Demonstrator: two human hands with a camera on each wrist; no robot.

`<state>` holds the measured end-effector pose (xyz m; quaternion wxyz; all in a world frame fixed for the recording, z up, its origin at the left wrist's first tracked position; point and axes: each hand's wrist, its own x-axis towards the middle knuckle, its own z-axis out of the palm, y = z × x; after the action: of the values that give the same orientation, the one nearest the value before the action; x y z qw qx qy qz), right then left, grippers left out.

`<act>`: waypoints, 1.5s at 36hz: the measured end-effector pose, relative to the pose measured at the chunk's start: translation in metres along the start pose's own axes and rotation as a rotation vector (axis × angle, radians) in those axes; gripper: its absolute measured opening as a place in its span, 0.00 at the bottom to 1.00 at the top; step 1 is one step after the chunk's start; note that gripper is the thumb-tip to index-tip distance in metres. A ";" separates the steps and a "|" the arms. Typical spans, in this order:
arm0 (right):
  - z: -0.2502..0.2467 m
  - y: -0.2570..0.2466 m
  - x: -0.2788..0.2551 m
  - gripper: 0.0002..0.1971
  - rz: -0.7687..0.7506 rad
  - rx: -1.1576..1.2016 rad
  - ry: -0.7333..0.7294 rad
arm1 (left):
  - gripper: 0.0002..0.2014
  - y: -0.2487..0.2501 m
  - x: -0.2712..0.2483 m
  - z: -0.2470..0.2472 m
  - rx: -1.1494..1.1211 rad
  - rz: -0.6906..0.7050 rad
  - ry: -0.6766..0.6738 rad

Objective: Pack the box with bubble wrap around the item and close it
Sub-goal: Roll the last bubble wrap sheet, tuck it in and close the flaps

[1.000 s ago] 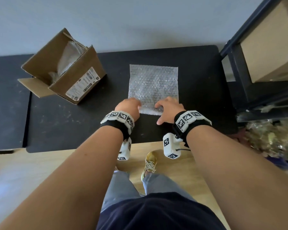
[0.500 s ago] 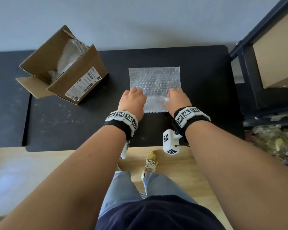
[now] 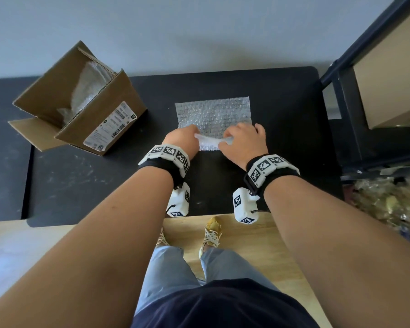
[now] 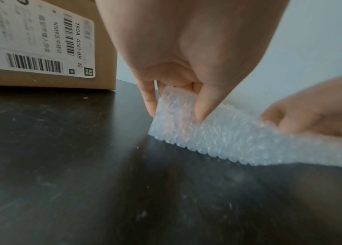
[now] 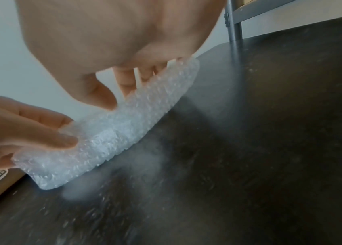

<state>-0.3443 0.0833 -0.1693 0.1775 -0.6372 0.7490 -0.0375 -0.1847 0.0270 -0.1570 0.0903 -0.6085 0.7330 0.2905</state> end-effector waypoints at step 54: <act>-0.011 0.017 0.071 0.33 0.275 0.225 0.062 | 0.23 0.008 0.055 -0.023 0.172 0.028 0.161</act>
<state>-0.3723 0.0161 -0.1791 0.2281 -0.5033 0.8253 -0.1160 -0.2005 -0.0308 -0.1625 0.0789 -0.6097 0.7683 0.1780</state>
